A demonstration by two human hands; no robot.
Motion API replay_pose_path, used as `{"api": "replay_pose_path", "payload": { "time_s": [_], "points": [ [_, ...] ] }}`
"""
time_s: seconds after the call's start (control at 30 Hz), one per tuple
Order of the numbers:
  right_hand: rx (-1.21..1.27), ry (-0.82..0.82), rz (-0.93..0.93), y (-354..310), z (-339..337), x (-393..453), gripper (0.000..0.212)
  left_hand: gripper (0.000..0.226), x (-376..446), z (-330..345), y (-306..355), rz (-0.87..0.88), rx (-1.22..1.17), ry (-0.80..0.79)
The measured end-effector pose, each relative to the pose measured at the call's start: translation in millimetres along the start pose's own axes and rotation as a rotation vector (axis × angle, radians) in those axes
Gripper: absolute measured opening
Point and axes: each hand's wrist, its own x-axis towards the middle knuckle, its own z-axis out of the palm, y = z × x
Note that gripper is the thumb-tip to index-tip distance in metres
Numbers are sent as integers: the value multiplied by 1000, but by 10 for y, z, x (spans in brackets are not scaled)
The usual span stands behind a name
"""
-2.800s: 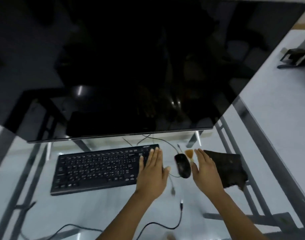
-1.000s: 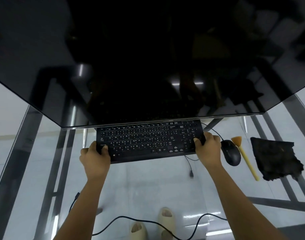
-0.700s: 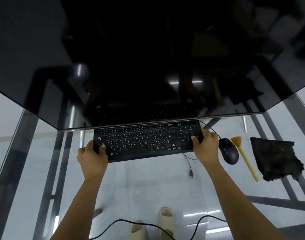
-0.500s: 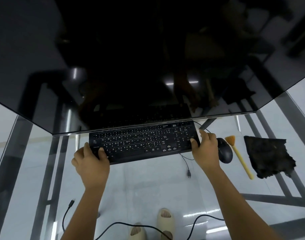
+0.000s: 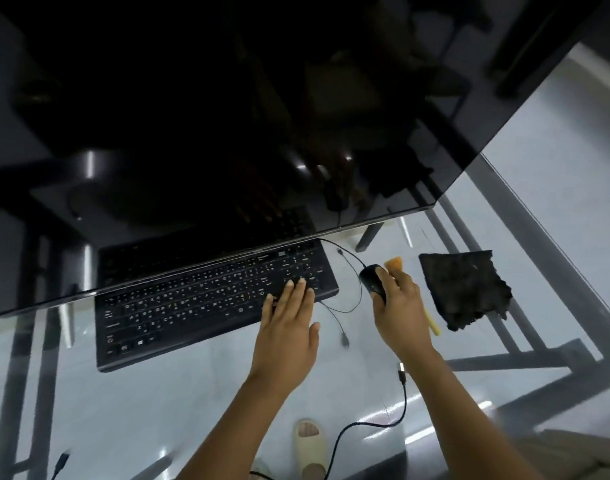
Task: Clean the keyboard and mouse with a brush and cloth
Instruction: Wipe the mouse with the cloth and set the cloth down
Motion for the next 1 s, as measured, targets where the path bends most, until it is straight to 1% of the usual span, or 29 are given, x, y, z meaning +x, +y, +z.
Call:
{"api": "replay_pose_path", "payload": {
  "time_s": [0.13, 0.3, 0.5, 0.73, 1.0],
  "points": [
    [4, 43, -71, -23, 68, 74, 39, 56, 59, 96, 73, 14, 44, -67],
    [7, 87, -117, -129, 168, 267, 39, 57, 70, 165, 103, 20, 90, -61],
    [-31, 88, -107, -229, 243, 463, 39, 58, 68, 197, 108, 7, 122, -62],
    [40, 79, -109, -246, 290, 514, 41, 57, 64, 201, 118, 1, 116, -47],
    [57, 71, -103, -291, 313, 621, 41, 57, 71, 209, 102, 12, 126, -44]
  ]
}}
